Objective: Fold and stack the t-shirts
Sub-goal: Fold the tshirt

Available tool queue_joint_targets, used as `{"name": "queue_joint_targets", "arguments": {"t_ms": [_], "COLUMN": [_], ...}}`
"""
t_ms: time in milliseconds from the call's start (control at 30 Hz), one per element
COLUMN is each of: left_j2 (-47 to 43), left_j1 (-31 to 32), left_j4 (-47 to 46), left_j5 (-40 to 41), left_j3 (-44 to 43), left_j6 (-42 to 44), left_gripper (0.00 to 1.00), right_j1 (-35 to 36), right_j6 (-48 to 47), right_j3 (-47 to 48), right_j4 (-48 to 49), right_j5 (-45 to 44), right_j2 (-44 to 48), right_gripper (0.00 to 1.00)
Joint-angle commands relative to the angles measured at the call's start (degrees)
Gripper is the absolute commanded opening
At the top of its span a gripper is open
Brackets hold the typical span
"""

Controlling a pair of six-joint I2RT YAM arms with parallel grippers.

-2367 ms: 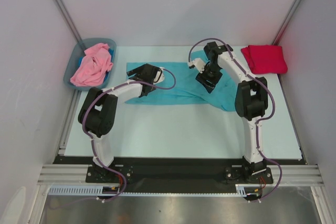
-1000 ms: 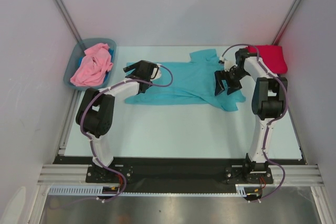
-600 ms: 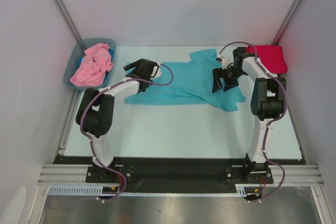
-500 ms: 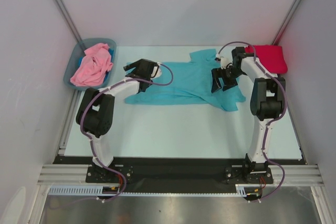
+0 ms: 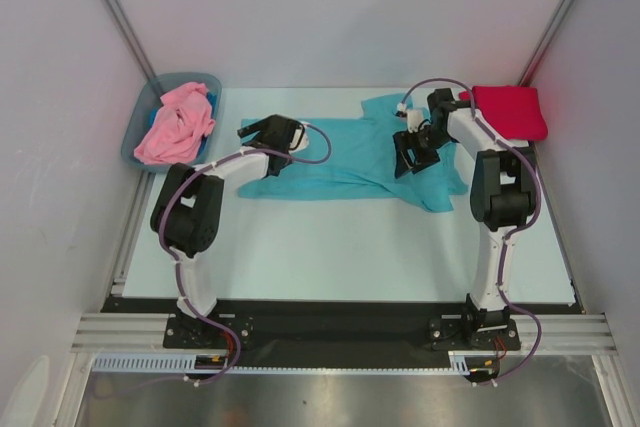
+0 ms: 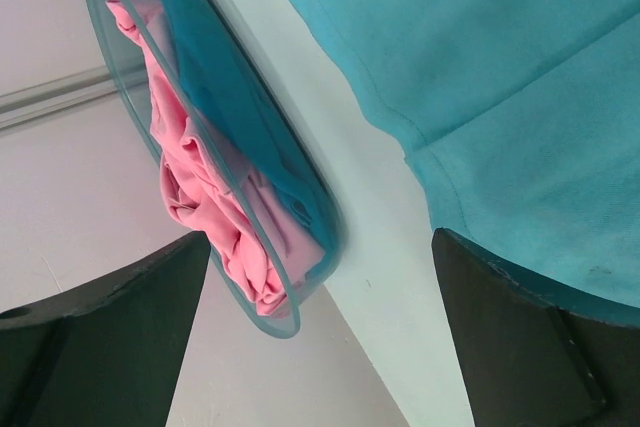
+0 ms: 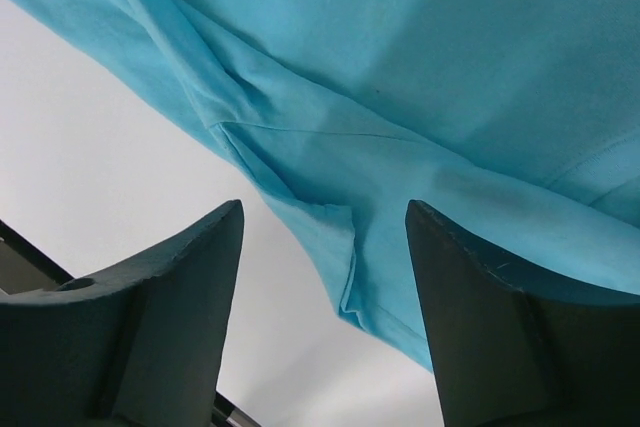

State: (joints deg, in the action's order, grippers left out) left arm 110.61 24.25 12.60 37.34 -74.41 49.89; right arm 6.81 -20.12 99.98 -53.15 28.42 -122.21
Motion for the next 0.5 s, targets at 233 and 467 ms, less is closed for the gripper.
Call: {"name": "queue_joint_targets", "arguments": {"t_ms": [233,467], "left_j2": [0.8,0.8], "left_j1": [0.1,0.3], "left_j4": [-0.6,-0.7], "left_j5": [0.2,0.1], "left_j3": [-3.5,-4.4], "left_j6": [-1.1,-0.7], "left_gripper": [1.00,0.99], "right_j1": [0.5,0.4], "right_j6": [-2.7,-2.4], "right_j3": [-2.6,-6.6], "right_j4": [-0.6,1.0], "right_j5": [-1.4,-1.6], "right_j2": [1.8,3.5], "right_gripper": [0.66,0.63]}}
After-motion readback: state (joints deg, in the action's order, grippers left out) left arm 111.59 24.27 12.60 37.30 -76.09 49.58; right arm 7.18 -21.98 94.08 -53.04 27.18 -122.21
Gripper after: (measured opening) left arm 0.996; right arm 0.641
